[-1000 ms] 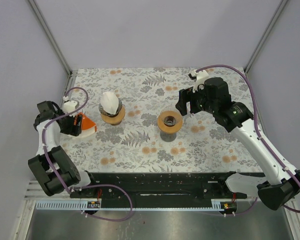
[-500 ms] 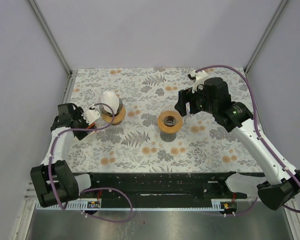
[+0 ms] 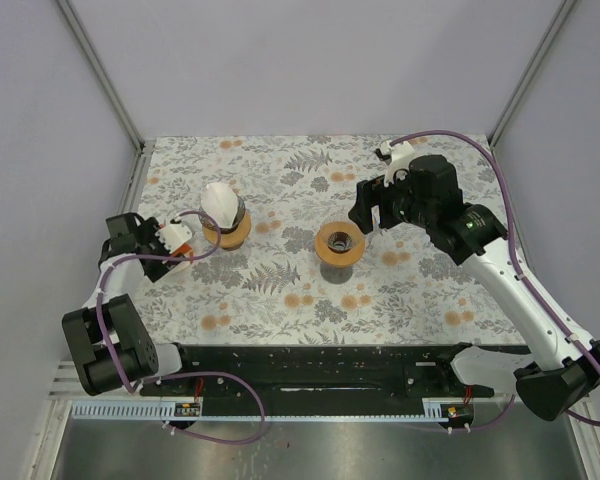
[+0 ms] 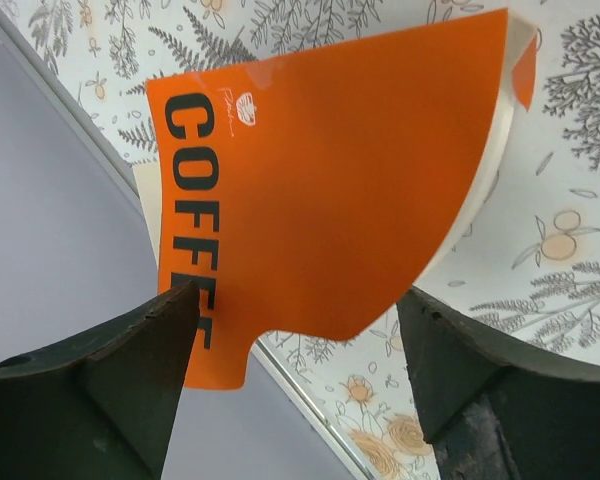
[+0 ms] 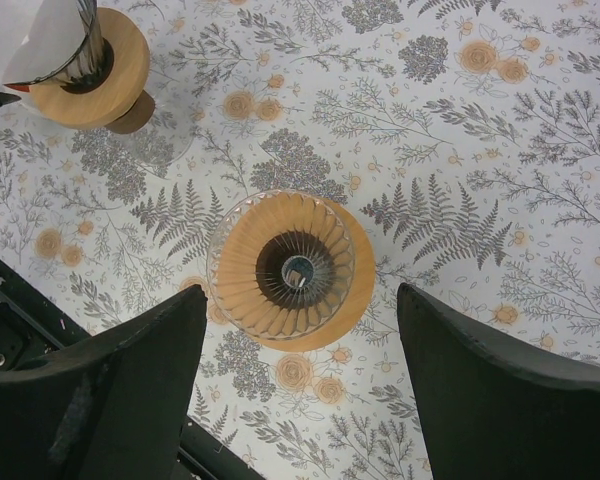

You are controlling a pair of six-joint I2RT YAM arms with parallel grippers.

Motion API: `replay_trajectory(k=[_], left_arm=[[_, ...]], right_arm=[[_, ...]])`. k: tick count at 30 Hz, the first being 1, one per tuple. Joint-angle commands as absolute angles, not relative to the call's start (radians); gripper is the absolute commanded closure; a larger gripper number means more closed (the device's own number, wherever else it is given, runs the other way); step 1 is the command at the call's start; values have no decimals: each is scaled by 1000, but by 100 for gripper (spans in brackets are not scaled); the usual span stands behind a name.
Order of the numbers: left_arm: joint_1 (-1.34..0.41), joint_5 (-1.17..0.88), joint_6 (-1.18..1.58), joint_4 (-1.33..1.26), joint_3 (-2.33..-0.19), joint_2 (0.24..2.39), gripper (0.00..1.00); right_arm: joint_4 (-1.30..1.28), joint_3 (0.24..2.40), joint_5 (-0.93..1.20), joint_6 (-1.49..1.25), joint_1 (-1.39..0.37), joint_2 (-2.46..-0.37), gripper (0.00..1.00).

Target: Place the coffee filter in the dripper

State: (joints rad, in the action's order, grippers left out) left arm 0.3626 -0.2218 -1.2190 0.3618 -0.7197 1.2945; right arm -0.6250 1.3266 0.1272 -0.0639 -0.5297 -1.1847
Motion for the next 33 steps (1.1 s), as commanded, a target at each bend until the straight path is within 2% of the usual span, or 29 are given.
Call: replay_trajectory(k=[1, 8, 12, 18, 30, 33], left_arm=[[362, -285, -1227, 194, -680, 1310, 16], [341, -265, -1193, 23, -614, 1321, 16], [321, -239, -1181, -66, -585, 1331, 21], [311, -247, -1172, -60, -592, 1324, 53], [318, -193, -1195, 123, -623, 1275, 100], [322, -196, -1186, 147, -623, 1246, 100]], right_arm=[[-604, 1339, 169, -49, -537, -1184, 15], [-609, 1345, 175, -45, -537, -1195, 16], [-612, 1348, 178, -43, -537, -1204, 15], [-615, 1350, 186, -40, -537, -1210, 15], [-618, 1351, 204, -37, -537, -1216, 15], [-620, 1351, 210, -37, -537, -1215, 15]])
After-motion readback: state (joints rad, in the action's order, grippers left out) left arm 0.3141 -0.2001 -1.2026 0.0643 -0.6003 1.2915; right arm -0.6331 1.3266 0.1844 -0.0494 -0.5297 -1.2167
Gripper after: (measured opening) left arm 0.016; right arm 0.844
